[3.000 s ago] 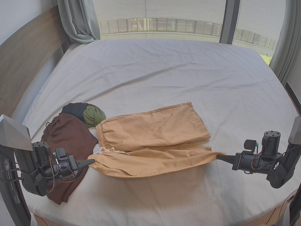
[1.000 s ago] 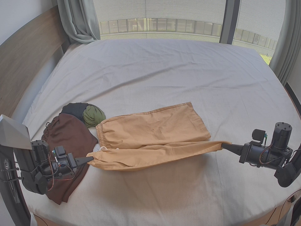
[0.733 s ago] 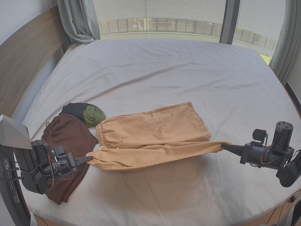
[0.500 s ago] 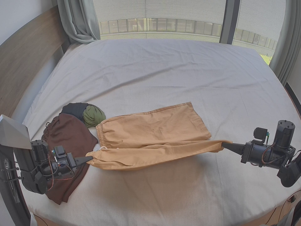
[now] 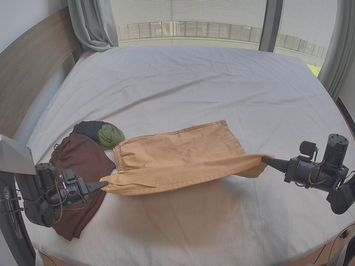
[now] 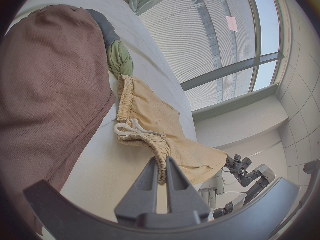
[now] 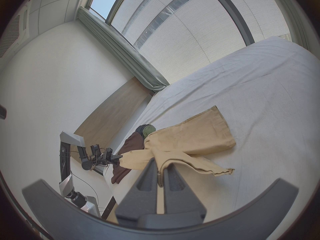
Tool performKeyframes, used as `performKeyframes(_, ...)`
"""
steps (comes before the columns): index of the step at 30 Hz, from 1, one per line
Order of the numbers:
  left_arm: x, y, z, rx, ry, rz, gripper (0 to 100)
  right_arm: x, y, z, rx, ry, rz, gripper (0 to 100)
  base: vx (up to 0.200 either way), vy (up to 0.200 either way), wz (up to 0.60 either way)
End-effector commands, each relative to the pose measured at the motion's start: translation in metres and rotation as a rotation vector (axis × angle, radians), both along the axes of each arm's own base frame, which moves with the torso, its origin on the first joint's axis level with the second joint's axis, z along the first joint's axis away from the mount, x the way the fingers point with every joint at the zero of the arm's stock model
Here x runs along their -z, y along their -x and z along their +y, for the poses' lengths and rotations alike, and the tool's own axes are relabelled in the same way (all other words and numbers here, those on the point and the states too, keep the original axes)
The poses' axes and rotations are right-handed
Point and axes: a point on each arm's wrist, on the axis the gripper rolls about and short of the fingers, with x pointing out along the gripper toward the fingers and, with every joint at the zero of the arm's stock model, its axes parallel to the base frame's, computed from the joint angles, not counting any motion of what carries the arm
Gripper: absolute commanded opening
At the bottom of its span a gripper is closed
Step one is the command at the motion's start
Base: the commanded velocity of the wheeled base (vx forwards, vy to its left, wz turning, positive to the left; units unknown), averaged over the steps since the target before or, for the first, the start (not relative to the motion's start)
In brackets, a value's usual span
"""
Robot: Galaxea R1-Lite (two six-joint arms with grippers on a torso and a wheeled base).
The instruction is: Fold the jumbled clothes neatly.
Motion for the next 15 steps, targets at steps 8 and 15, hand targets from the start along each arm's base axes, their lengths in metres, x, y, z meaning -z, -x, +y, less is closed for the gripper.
performKeyframes(8,-0.035,-0.011,-0.004,-0.016,0.073,-0.063,0,-0.019,-0.043,0.001,0.025,-0.014,0.03,0,0.0,0.0,0.0)
performKeyframes(15,-0.044,-0.032,-0.02,-0.064,0.103,-0.087,0,-0.019,-0.077,-0.001,0.05,-0.01,0.058,0,0.0,0.0,0.0)
